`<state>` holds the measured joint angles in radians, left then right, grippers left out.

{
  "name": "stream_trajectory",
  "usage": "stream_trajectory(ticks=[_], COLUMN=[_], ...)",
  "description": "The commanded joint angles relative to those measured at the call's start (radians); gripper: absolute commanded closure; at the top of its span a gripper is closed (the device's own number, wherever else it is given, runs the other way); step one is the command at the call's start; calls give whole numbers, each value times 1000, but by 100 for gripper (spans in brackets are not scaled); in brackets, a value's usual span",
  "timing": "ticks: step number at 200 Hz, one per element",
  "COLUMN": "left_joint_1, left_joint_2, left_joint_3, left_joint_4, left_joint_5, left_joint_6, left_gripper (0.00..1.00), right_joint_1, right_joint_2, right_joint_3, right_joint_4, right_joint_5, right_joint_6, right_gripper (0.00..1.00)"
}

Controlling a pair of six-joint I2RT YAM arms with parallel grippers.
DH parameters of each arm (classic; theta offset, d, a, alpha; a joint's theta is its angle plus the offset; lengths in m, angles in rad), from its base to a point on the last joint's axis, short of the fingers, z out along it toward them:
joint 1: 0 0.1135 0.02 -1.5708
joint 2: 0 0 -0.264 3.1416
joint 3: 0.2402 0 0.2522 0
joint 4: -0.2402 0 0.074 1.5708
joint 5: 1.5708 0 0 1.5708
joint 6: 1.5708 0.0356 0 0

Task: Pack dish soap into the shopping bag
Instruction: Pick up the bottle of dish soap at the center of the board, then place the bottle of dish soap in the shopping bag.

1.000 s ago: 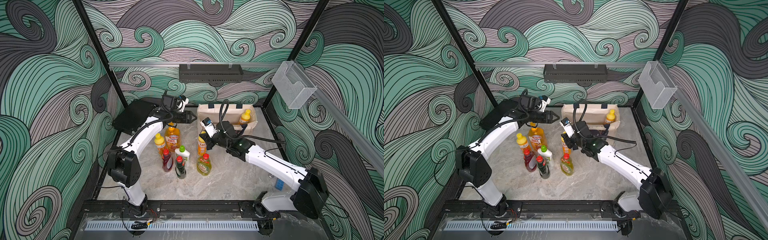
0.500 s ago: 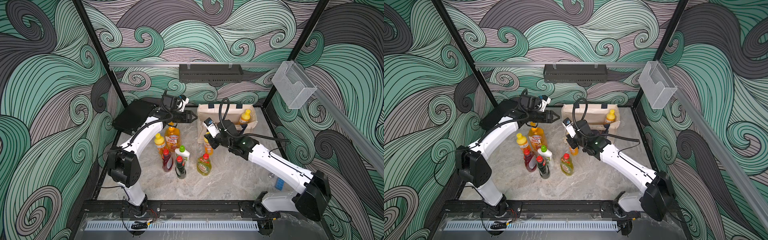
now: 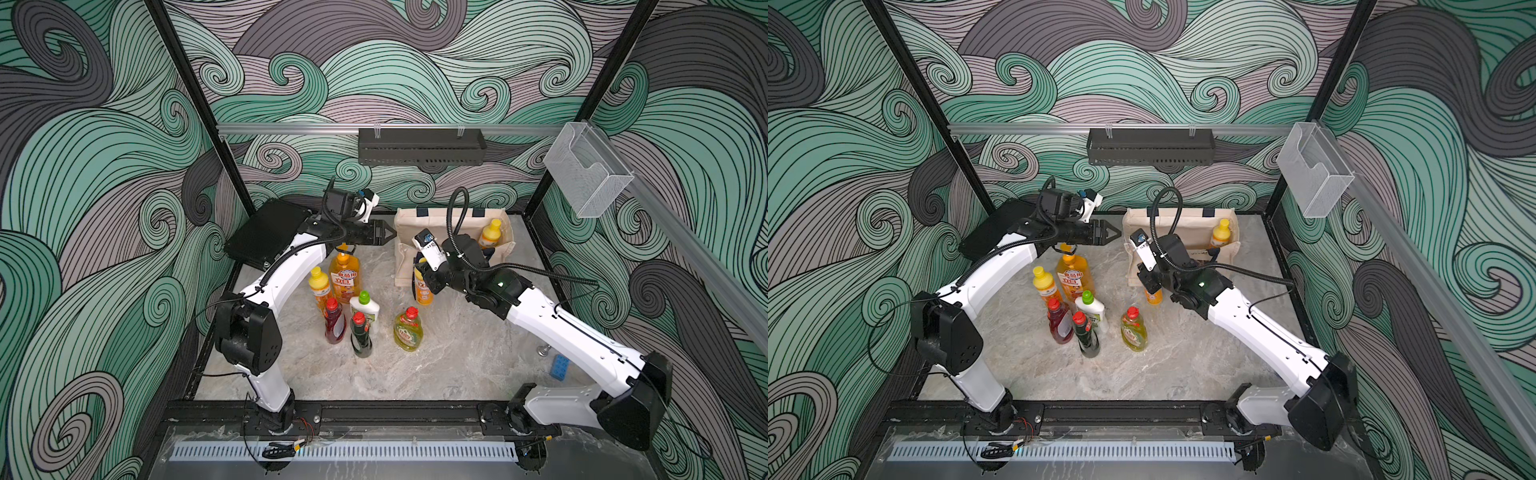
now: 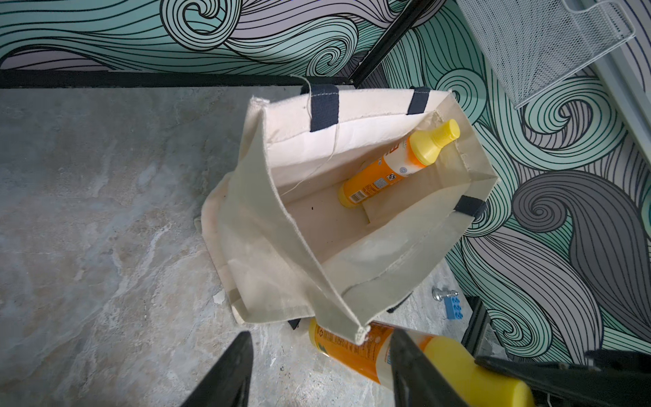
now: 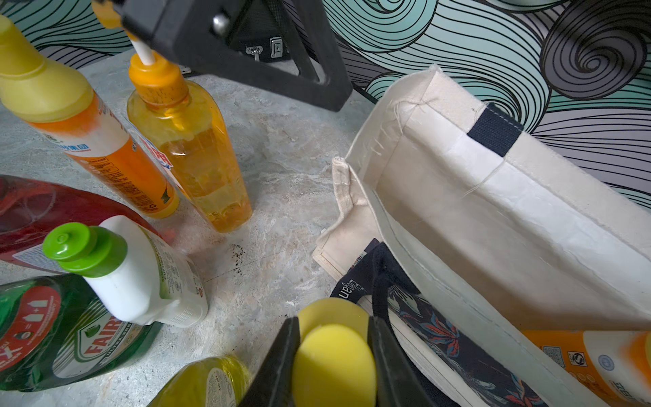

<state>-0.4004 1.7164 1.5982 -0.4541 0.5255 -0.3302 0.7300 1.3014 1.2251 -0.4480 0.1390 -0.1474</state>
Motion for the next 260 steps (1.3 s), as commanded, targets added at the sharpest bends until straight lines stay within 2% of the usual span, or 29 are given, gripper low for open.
stream_trajectory(ticks=[1, 75, 124, 260], left_joint_1=[-9, -18, -22, -28], left_joint_2=[-43, -37, -37, -29], left_joint_3=[-6, -4, 0, 10], left_joint_4=[13, 16, 8, -14], left_joint_5=[18, 21, 12, -13], left_joint_6=[-10, -15, -10, 3], left_gripper=[39, 39, 39, 38], right_joint_1=[-1, -1, -3, -7], right_joint_2=[-47, -35, 11, 139], right_joint_3=[110, 314, 458, 779], right_joint_4=[-1, -157, -231, -332], right_joint_5=[50, 106, 101, 115], right_joint_6=[12, 25, 14, -11], right_gripper=[100, 100, 100, 100])
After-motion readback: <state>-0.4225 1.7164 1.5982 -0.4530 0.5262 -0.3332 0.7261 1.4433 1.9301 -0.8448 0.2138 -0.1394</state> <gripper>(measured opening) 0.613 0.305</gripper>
